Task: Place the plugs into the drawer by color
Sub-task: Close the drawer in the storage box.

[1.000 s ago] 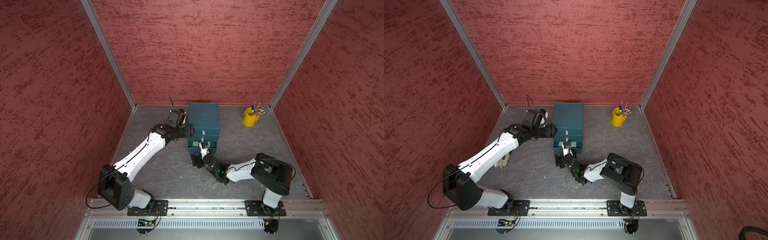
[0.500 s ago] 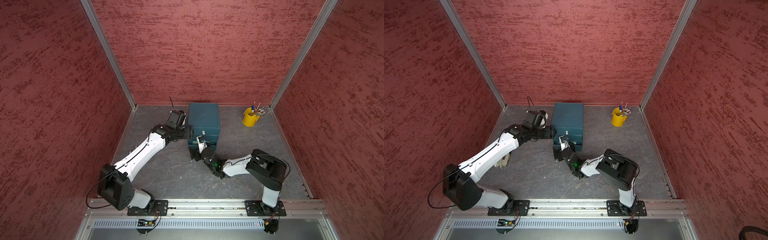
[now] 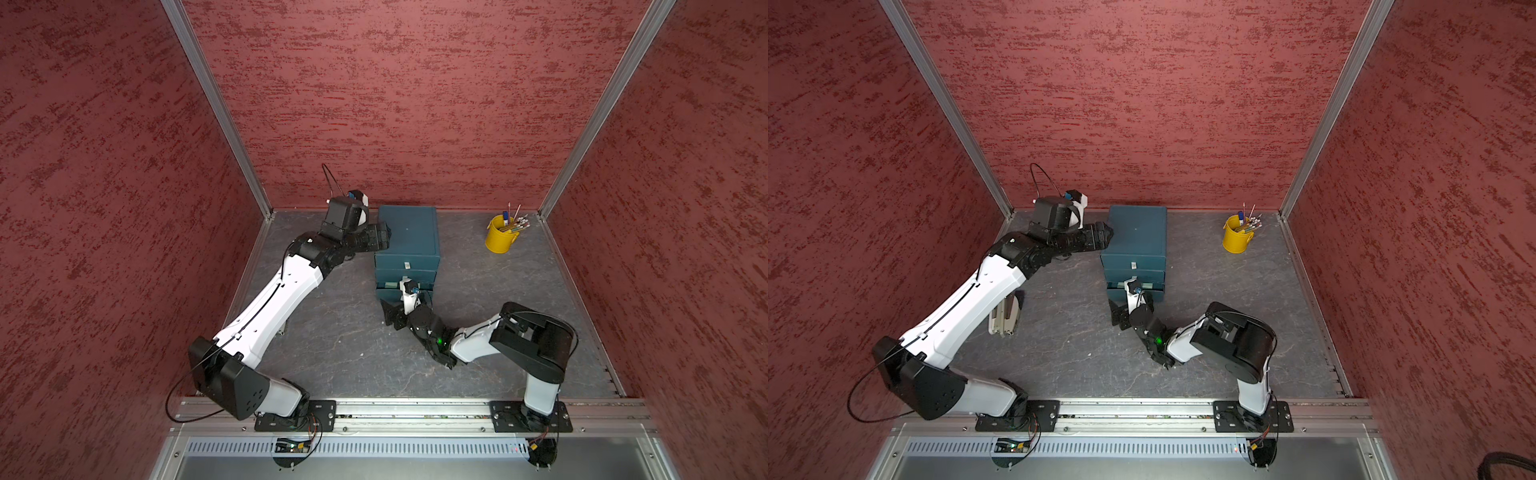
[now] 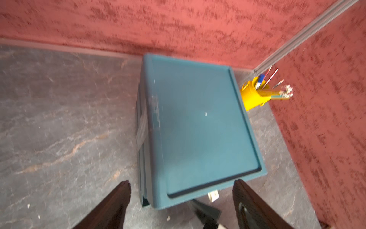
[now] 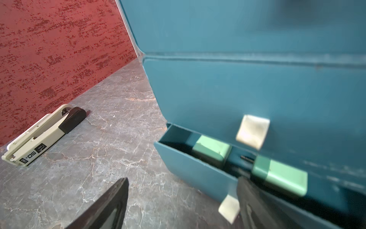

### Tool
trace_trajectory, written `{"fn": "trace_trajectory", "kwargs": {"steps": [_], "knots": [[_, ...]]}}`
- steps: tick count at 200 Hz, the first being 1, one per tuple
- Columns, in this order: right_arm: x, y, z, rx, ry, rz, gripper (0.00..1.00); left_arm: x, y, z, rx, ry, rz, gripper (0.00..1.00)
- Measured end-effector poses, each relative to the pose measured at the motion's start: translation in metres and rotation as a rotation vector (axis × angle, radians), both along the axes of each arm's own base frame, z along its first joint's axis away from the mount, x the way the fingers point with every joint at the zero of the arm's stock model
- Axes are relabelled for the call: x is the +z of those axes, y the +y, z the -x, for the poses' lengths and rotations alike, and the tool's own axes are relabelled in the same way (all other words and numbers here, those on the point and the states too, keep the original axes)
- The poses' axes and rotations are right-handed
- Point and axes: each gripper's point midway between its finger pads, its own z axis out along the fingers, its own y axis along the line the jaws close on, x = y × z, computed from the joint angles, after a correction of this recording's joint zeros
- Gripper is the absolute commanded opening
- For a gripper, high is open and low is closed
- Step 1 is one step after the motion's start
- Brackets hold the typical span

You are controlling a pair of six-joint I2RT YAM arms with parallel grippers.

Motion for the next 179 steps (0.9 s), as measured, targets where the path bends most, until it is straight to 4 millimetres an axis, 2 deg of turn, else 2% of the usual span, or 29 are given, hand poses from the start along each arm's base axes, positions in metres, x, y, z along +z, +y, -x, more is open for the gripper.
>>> {"fn": "trace_trajectory", "kwargs": {"steps": [16,36,65,103,146,179], "knots": [[-0.004,-0.001,0.003,0.002,0.009,-0.001,0.89,-0.011,-0.001,-0.01,0.007,0.021,-0.005,0.81],[-0.006,-0.002,0.007,0.004,0.013,-0.006,0.89,-0.043,-0.006,-0.02,0.006,0.094,-0.032,0.79],[-0.011,-0.002,0.009,0.002,0.014,0.003,0.9,-0.079,-0.007,-0.018,0.006,0.177,-0.055,0.77],[-0.025,-0.004,-0.003,-0.033,-0.002,0.055,0.92,-0.078,-0.008,-0.009,-0.007,0.18,-0.04,0.76],[-0.008,-0.006,-0.03,-0.077,-0.063,0.064,0.93,-0.077,-0.01,0.003,-0.027,0.183,-0.034,0.76],[-0.009,-0.006,-0.033,-0.071,-0.074,0.092,0.93,-0.076,-0.012,0.006,-0.035,0.182,-0.033,0.75]]}}
